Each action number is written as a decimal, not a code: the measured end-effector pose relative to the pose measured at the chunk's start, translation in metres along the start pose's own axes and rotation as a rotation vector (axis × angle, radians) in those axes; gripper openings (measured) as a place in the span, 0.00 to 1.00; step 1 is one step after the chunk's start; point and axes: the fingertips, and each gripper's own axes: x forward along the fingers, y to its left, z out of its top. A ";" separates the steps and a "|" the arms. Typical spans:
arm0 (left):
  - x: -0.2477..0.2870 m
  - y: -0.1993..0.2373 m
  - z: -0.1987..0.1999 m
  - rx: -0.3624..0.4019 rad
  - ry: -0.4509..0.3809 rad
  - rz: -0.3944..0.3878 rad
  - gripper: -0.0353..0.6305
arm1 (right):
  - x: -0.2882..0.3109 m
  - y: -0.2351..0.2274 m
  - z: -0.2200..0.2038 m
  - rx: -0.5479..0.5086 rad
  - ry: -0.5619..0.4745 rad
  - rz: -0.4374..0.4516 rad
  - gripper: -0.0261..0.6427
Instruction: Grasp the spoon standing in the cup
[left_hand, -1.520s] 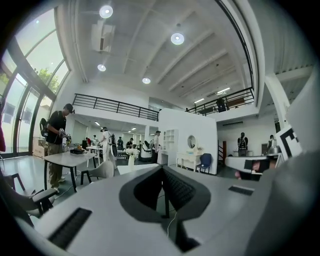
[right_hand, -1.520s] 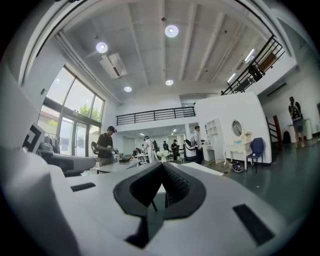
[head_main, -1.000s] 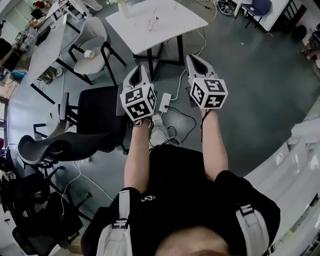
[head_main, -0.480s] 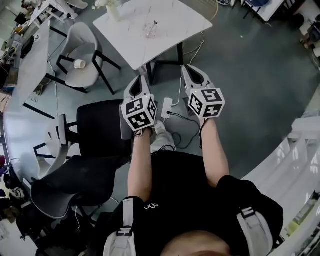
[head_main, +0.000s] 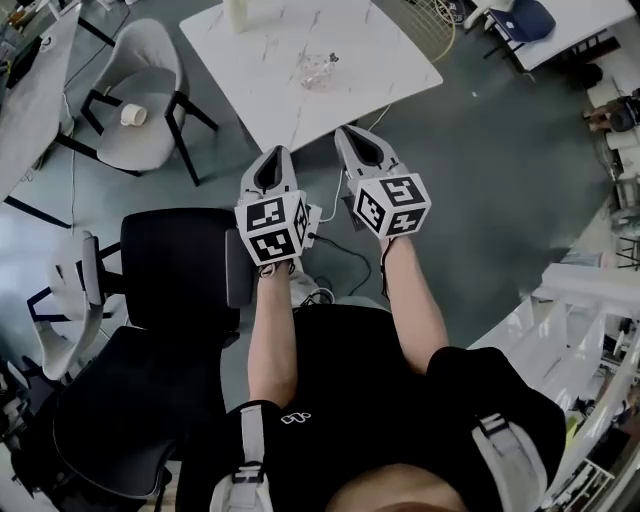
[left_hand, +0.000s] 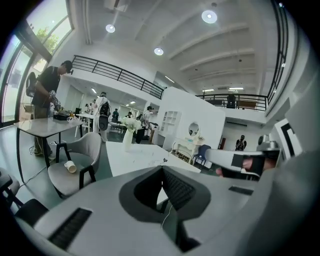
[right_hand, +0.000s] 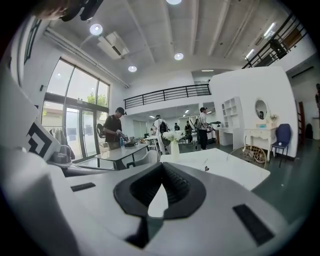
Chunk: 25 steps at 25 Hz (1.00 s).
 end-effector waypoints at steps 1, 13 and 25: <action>0.006 0.003 -0.001 -0.009 0.006 -0.002 0.08 | 0.005 -0.002 -0.003 0.000 0.008 0.000 0.05; 0.092 -0.065 -0.004 0.025 0.070 -0.142 0.08 | 0.000 -0.115 -0.022 0.089 0.060 -0.162 0.05; 0.185 -0.024 0.018 -0.026 0.039 0.118 0.08 | 0.124 -0.175 0.002 0.053 0.044 0.074 0.05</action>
